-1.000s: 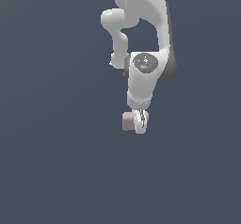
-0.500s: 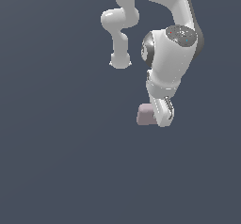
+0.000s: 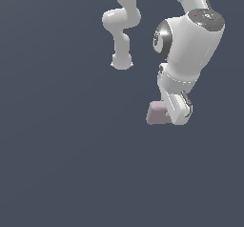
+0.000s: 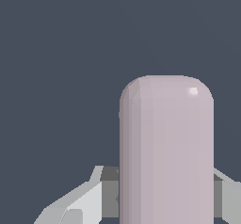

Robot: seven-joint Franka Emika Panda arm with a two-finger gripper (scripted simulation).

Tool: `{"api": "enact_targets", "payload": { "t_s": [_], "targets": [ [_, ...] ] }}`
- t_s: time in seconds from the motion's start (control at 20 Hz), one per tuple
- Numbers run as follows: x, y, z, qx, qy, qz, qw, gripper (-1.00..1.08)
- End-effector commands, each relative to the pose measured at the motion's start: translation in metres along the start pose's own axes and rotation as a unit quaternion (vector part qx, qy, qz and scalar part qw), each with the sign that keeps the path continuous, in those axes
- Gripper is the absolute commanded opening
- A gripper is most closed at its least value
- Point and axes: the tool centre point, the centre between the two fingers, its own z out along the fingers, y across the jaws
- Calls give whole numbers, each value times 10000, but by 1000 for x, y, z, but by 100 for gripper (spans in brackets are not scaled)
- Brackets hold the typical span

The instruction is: Pick up the object and move it to a goal position.

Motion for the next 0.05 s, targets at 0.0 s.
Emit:
{"api": "enact_targets", "payload": {
  "t_s": [0.0],
  "targets": [
    [-1,-1,-1,-3,-1,4,10000,-100]
  ]
}}
